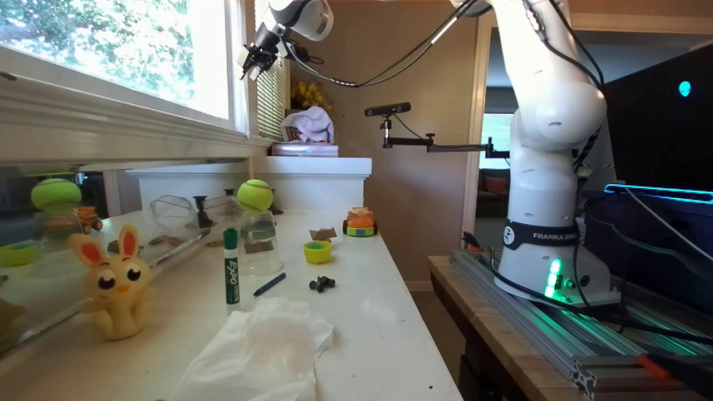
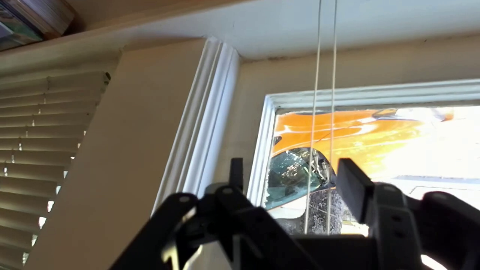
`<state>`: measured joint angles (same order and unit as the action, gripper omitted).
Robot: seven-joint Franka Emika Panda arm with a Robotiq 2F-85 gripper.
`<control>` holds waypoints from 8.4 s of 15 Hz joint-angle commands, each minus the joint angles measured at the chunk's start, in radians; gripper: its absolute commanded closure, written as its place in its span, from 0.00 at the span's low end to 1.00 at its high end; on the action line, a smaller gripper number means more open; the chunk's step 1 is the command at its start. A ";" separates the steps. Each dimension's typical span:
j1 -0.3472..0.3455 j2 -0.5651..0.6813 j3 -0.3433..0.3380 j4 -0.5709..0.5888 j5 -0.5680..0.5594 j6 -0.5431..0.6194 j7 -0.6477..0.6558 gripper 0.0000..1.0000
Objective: Pull the blind strings down
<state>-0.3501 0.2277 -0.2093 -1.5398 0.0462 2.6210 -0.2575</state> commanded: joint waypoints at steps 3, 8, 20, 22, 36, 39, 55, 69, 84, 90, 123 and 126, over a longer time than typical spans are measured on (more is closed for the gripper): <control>-0.030 0.023 0.039 0.027 0.131 0.000 -0.093 0.78; -0.047 0.032 0.059 0.028 0.209 -0.020 -0.145 1.00; -0.039 0.027 0.053 -0.014 0.180 -0.021 -0.127 1.00; -0.034 0.026 0.049 -0.033 0.168 -0.019 -0.117 1.00; -0.038 0.023 0.041 -0.148 0.171 -0.040 -0.111 1.00; -0.037 0.024 0.041 -0.159 0.170 -0.044 -0.112 1.00; -0.037 0.035 0.025 -0.210 0.154 -0.100 -0.090 1.00; -0.029 0.069 -0.001 -0.238 0.124 -0.180 -0.061 0.01; -0.009 -0.017 -0.001 -0.103 0.151 -0.059 -0.099 0.00; -0.019 0.023 0.022 -0.049 0.189 -0.011 -0.112 0.00; -0.052 0.090 0.063 -0.061 0.188 -0.027 -0.110 0.99; -0.052 0.084 0.067 -0.098 0.192 -0.037 -0.114 0.99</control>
<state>-0.3885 0.3091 -0.1592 -1.5595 0.2126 2.6034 -0.3496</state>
